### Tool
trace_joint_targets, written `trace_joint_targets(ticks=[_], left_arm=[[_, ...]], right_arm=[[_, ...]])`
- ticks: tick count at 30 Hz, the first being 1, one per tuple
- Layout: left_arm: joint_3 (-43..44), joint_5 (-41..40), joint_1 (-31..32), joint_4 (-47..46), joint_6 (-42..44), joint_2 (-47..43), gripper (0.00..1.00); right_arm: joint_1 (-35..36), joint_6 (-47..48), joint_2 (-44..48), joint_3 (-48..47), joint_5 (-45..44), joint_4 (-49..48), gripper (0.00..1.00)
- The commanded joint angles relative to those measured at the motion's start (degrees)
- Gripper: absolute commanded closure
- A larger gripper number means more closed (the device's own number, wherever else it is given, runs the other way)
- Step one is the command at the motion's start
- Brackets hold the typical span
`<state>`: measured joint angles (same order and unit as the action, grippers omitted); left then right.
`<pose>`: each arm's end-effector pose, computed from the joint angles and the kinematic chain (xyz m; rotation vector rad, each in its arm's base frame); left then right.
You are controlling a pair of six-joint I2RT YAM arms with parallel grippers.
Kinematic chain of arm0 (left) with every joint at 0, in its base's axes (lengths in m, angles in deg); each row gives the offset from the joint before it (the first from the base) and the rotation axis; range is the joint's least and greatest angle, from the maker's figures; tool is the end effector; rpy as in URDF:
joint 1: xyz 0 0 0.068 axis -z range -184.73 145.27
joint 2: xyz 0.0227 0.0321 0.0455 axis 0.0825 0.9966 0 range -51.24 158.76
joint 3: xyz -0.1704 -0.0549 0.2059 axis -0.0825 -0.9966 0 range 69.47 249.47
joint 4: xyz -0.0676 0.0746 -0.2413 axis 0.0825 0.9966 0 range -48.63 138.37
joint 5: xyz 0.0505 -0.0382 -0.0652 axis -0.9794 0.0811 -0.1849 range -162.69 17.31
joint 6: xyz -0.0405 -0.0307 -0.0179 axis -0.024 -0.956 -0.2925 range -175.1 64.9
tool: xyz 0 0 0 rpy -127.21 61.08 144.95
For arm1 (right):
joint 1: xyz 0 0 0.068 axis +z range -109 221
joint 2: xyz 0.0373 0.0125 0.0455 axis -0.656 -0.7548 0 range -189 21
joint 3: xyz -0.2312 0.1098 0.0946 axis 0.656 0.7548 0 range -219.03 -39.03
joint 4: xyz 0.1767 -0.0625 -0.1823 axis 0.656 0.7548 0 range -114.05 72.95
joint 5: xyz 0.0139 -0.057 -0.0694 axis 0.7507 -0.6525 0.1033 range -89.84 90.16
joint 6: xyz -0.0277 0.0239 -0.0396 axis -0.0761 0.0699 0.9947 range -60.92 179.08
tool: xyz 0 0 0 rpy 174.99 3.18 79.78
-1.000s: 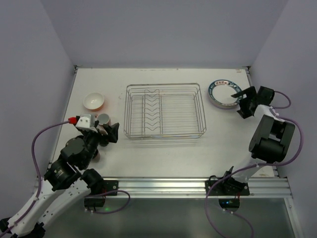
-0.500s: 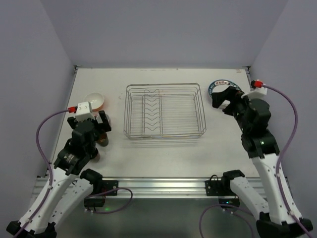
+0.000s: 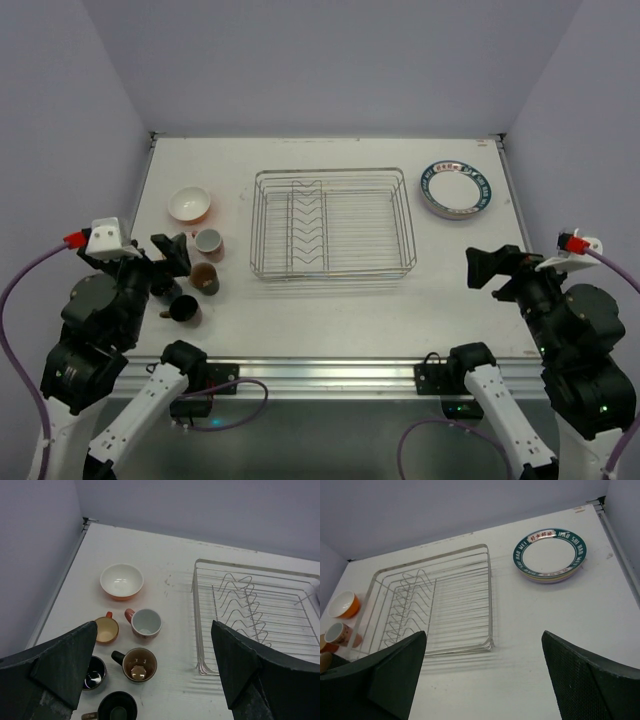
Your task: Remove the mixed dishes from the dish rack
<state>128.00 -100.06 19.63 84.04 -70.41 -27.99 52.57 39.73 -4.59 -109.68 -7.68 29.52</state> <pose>0.0499 -0.0047 0.3947 -0.2215 1.6720 -0.1139 0.0210 -0.0007 0.4272 0.2183 1.7121 0.2820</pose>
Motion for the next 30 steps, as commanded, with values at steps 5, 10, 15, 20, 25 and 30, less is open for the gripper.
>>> trace_joint_targets(ticks=[5, 10, 15, 20, 25, 30], left_arm=[[8.09, 2.24, -0.45, 12.86, 1.69, -4.78, 0.0], [8.36, 4.61, -0.45, 13.84, -0.24, -7.77, 0.0], [7.66, 5.23, -0.45, 13.05, -0.33, -8.22, 0.0], [6.17, 4.09, -0.45, 11.56, -0.16, -8.39, 0.0], [5.29, 1.89, -0.45, 10.59, 0.11, -9.27, 0.0], [4.85, 1.1, -0.45, 10.32, 0.19, -10.32, 0.0]], right_arm=[[0.12, 4.15, 5.71, 0.16, 1.51, 8.31, 0.01], [0.2, 4.85, 8.7, -1.77, -1.3, 9.81, 0.01], [0.12, 6.79, 11.78, -1.33, -1.39, 9.28, 0.01], [0.12, 7.75, 13.01, -0.72, -1.92, 9.02, 0.01], [0.03, 8.19, 12.84, -0.45, -1.57, 8.23, 0.01], [0.12, 7.14, 14.24, 1.22, -0.78, 5.95, 0.01]])
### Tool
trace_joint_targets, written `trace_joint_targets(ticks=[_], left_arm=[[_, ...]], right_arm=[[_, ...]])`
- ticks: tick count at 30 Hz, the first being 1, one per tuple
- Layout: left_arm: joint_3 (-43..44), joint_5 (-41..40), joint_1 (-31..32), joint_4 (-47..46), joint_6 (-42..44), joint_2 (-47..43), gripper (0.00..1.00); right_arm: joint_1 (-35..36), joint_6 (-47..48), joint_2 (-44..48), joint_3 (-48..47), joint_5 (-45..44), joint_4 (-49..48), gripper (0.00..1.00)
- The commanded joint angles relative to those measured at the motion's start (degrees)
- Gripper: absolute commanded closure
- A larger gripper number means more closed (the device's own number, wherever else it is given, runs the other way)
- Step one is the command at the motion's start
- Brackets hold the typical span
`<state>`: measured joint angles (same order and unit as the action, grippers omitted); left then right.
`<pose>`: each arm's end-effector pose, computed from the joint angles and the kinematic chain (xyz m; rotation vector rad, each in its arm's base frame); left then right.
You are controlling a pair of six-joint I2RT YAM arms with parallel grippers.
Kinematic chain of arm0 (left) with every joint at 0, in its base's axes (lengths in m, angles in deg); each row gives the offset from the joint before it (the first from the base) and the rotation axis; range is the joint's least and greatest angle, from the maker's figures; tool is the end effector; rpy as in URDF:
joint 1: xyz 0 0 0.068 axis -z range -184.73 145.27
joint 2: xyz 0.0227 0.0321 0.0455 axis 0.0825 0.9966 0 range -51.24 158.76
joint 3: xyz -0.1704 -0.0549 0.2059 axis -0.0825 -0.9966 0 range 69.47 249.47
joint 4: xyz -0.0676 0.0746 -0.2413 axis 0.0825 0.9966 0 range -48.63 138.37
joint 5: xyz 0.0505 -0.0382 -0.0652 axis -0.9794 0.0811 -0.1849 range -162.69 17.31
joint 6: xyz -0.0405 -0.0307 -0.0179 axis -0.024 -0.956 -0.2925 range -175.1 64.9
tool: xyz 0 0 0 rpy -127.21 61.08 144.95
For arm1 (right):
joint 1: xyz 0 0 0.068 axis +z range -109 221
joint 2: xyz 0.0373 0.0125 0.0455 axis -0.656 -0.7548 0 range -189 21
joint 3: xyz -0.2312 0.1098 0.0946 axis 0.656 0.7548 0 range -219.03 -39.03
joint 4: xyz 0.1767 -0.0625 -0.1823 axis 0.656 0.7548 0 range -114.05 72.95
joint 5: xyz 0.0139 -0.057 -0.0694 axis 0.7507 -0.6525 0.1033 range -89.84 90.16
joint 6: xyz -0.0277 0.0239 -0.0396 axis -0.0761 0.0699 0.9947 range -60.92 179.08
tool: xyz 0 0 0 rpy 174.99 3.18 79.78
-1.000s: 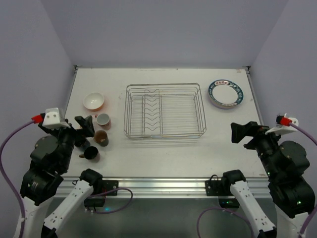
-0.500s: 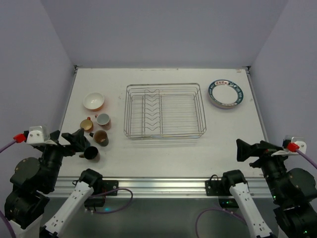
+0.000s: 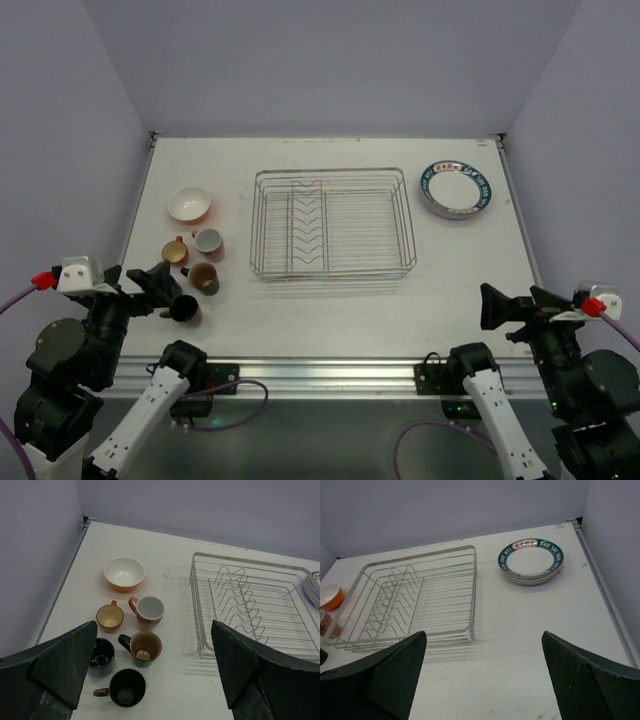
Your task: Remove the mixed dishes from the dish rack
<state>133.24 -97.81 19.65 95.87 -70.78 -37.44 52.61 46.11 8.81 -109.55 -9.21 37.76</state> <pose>-0.0111 0.0216 0.3943 -0.2084 1.6320 -0.1726 -0.0494 -0.0162 0.4026 0.1449 1.6277 0.1960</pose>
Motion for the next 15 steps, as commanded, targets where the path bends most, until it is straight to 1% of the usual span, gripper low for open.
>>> trace_joint_targets(ticks=[1, 7, 15], left_arm=[[-0.4, -1.33, -0.48, -1.5, 0.57, -1.06, 0.0], [-1.28, -2.73, -0.47, -2.91, 1.62, -2.55, 0.0], [-2.42, -5.29, 0.23, -5.45, 6.54, -3.25, 0.0]], right_arm=[[0.07, 0.67, 1.2, 1.61, 1.36, -3.34, 0.01], [0.07, 0.05, 1.73, 4.34, 2.42, -6.07, 0.01], [0.16, 0.84, 0.58, 6.09, 0.93, -7.83, 0.01]])
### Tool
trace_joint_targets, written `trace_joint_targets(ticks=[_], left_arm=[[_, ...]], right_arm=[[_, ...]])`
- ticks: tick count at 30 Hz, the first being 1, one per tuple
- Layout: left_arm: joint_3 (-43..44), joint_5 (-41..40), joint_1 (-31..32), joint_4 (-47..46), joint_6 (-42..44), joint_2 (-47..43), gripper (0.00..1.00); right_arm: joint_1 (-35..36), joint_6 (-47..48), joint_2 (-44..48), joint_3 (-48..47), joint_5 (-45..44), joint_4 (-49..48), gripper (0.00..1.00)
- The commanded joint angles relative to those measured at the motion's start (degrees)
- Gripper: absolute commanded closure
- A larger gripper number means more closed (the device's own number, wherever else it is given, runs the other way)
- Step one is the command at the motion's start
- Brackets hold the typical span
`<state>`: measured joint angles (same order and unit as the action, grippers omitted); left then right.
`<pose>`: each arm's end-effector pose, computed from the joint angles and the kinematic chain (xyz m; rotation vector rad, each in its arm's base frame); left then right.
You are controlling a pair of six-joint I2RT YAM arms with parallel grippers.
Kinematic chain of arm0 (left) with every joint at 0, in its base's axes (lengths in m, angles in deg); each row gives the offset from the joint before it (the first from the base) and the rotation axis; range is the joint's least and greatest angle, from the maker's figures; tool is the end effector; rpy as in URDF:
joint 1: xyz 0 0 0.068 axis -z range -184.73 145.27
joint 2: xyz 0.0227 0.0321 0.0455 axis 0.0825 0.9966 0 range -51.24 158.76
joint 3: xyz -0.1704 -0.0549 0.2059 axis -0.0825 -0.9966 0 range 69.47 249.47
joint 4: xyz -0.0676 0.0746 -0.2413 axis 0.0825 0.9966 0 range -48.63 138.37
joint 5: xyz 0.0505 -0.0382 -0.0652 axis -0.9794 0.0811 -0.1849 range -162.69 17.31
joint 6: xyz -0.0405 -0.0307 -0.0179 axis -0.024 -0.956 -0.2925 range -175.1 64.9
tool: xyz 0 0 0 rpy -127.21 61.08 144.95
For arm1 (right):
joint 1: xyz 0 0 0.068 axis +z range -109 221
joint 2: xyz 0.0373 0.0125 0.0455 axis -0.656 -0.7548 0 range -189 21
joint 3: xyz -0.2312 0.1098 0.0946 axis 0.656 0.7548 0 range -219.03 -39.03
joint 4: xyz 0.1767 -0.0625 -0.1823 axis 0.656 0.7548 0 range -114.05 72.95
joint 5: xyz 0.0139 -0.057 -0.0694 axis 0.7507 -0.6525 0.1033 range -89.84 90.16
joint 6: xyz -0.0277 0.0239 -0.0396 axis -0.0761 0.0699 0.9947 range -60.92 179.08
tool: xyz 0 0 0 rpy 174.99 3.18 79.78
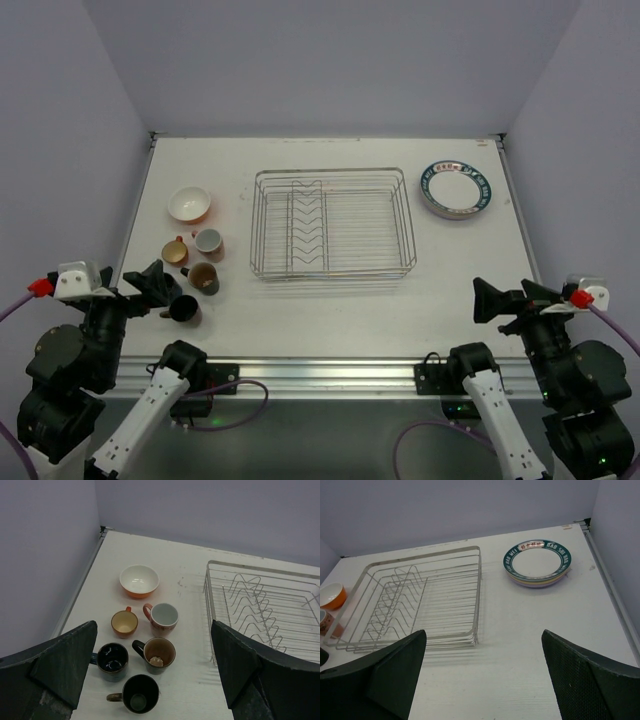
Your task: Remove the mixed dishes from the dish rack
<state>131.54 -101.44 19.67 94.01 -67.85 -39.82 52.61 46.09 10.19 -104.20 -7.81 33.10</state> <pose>-0.0156 0.0258 0.3897 -0.2251 1.5863 -0.1006 -0.0345 -0.0122 0.3918 0.1269 1.6183 0.2185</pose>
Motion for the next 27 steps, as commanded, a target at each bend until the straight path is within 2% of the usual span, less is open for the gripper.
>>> trace_joint_targets(ticks=[1, 27], left_arm=[[-1.24, -1.83, 0.21, -4.3, 3.79, -1.05, 0.0], [-1.95, -3.33, 1.0, -6.85, 8.1, -0.26, 0.0]], right_arm=[[-0.01, 0.78, -0.79, 1.35, -0.91, -3.53, 0.01], [0.07, 0.51, -0.18, 6.02, -2.4, -6.43, 0.01]])
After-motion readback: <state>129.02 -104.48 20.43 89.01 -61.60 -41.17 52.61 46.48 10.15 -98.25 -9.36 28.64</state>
